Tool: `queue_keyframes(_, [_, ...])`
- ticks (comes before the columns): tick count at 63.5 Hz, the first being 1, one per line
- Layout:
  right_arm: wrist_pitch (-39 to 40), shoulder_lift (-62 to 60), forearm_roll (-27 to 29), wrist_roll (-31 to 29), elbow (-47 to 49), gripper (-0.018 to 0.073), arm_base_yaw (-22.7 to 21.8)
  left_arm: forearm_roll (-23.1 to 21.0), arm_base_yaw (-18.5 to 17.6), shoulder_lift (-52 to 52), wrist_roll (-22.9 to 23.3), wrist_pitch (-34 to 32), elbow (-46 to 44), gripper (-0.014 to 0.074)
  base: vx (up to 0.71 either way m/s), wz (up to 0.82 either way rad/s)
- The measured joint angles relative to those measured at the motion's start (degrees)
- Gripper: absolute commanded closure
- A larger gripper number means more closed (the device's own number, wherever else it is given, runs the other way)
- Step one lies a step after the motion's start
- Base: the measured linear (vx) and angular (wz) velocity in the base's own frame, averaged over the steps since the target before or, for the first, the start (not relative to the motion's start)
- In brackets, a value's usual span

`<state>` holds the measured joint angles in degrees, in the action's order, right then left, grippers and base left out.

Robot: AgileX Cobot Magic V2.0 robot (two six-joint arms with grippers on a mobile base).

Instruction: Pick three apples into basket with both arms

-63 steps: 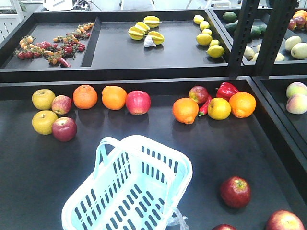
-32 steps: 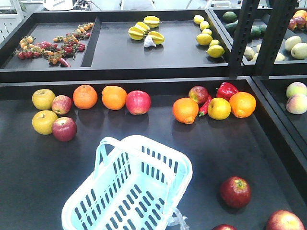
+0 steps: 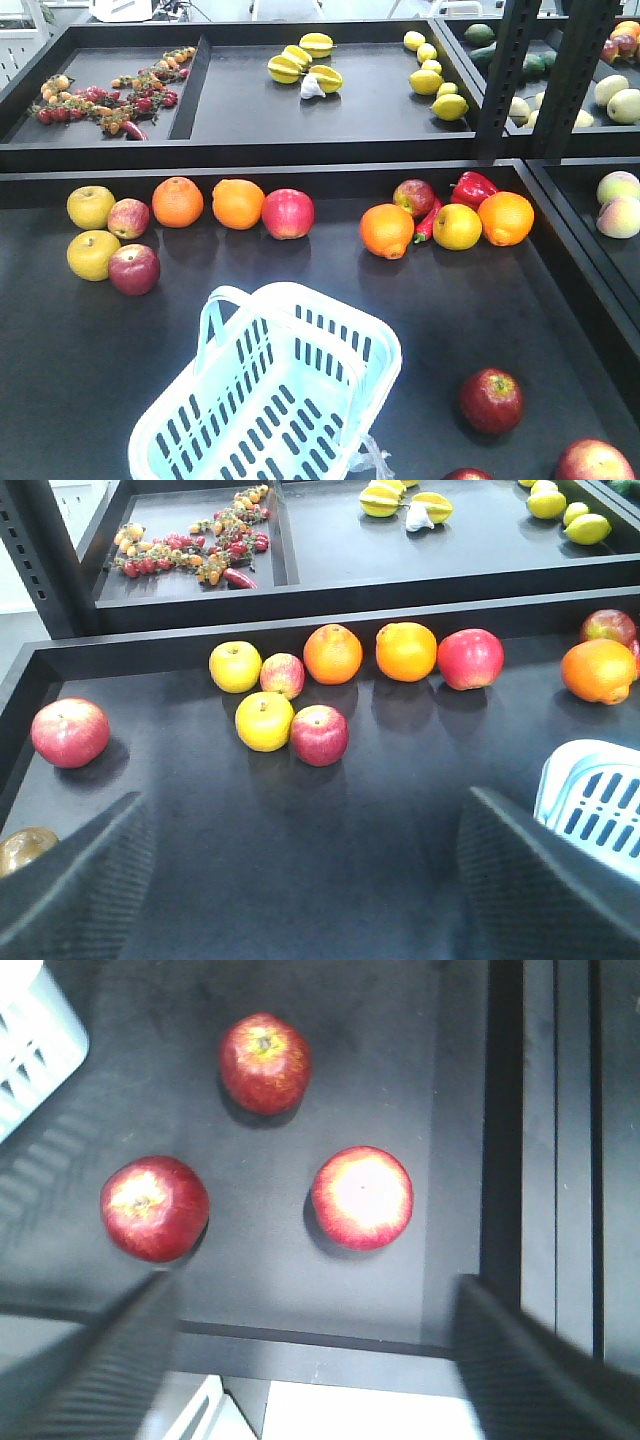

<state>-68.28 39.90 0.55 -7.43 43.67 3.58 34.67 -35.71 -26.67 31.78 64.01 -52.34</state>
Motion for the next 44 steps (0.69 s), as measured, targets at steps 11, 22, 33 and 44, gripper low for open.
queue_keyframes(11, [0.0,3.6,6.7,-9.6,0.0,-0.0057,1.3,0.0,0.0,0.0,0.0,0.0,0.0,0.0011,0.0,0.0])
queue_keyframes(22, [2.1,11.2,8.4,-15.8,0.0,-0.003,8.5,0.0,0.0,0.0,0.0,0.0,0.0,0.0011,0.0,0.0])
queue_keyframes(33, [5.7,19.8,6.7,-16.4,0.0,-0.0031,15.7,0.0,0.0,0.0,0.0,0.0,0.0,0.0011,0.0,0.0])
queue_keyframes(44, [11.0,27.6,5.9,-15.4,0.0,-0.0031,18.2,0.0,0.0,0.0,0.0,0.0,0.0,0.0011,0.0,0.0])
